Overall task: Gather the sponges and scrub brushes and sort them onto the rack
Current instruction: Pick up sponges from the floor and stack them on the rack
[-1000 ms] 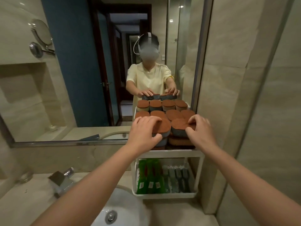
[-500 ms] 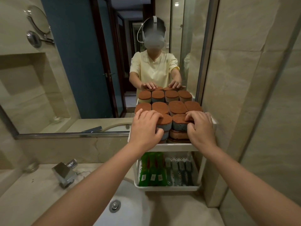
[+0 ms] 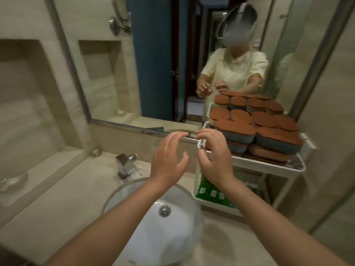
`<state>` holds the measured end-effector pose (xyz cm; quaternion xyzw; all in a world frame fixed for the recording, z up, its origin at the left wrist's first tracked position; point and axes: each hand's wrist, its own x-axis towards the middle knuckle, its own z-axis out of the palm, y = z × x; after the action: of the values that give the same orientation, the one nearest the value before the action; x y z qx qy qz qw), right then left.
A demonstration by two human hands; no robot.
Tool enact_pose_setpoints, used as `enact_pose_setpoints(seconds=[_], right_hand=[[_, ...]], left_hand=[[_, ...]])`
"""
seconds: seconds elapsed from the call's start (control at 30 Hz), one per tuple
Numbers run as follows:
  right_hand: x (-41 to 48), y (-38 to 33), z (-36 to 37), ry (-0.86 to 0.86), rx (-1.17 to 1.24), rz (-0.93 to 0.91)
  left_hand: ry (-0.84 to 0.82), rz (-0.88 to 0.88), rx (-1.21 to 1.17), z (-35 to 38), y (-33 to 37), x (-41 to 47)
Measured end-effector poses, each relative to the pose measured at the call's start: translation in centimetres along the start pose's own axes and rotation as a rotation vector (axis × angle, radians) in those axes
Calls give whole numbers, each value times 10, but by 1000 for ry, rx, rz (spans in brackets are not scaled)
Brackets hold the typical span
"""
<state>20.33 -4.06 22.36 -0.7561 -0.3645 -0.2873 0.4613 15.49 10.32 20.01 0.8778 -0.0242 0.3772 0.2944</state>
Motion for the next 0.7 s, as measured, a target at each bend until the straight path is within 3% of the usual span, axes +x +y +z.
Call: enact_pose_setpoints(seconds=[0.37,0.7], right_hand=[[-44,-115,178,-446,362,40],[-156,-283,289,-919,648,-154]], left_hand=[[177,-467,365,-162,-91,-141],[446,-913,604,-301,-84,-325]])
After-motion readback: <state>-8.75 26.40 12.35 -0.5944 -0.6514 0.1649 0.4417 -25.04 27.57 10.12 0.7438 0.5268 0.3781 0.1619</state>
